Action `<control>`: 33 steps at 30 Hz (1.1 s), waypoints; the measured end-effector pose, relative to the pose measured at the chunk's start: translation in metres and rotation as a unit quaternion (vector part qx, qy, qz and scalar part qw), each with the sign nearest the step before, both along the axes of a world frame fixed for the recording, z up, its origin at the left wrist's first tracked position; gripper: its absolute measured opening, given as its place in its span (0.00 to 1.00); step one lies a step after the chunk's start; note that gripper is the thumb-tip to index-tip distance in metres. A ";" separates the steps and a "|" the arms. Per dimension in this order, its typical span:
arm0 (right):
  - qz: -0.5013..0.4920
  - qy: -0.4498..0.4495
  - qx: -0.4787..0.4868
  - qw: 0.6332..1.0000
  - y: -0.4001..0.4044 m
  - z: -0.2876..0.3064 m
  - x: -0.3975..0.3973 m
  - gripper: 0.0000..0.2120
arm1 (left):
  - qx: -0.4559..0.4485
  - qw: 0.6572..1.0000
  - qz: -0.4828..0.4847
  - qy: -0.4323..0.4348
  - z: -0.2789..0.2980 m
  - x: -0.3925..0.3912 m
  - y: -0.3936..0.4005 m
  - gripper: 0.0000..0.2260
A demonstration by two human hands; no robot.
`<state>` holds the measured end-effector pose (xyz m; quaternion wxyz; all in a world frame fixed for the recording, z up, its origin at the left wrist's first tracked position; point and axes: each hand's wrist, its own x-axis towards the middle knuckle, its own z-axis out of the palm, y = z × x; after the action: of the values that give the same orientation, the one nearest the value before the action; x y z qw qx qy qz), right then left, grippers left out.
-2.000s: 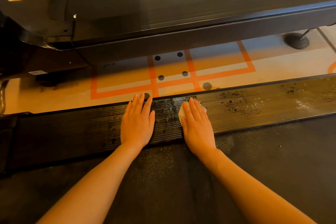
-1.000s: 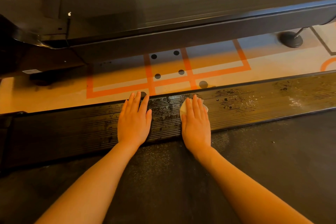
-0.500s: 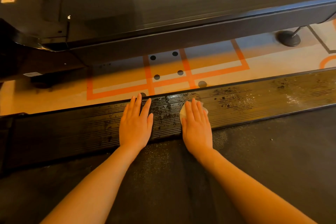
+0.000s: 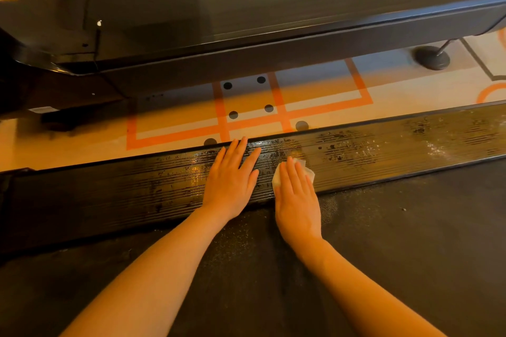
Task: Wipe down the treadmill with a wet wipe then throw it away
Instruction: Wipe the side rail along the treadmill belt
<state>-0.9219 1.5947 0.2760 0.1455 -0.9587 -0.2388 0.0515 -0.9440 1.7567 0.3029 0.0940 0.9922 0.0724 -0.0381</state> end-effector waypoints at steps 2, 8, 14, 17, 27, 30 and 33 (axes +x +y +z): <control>0.005 -0.001 -0.001 1.000 -0.001 -0.001 0.000 0.27 | 0.013 1.000 -0.009 0.006 -0.002 -0.002 -0.001 0.24; 0.003 0.016 -0.018 1.000 0.008 0.006 0.038 0.26 | 0.015 1.000 -0.012 0.006 -0.005 -0.005 -0.001 0.24; 0.012 0.025 -0.042 0.999 0.016 0.011 0.069 0.27 | 0.037 0.999 -0.011 0.009 -0.005 -0.004 -0.002 0.24; 0.000 0.017 -0.020 1.000 0.012 0.007 0.062 0.27 | 0.030 0.999 -0.014 0.008 -0.007 -0.004 0.000 0.24; -0.059 0.032 0.016 0.998 -0.011 -0.001 0.005 0.26 | 0.035 0.999 -0.017 0.009 -0.006 -0.005 0.000 0.25; -0.044 0.033 0.011 0.998 -0.009 0.004 0.021 0.26 | 0.036 0.999 -0.018 0.006 -0.007 -0.005 0.000 0.24; -0.023 0.042 -0.020 0.999 -0.004 0.009 0.053 0.26 | 0.043 0.999 -0.015 0.005 -0.008 -0.004 0.000 0.24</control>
<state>-0.8684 1.5911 0.2849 0.1377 -0.9636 -0.2091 0.0934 -0.9482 1.7569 0.2952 0.0501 0.9961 0.0595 -0.0412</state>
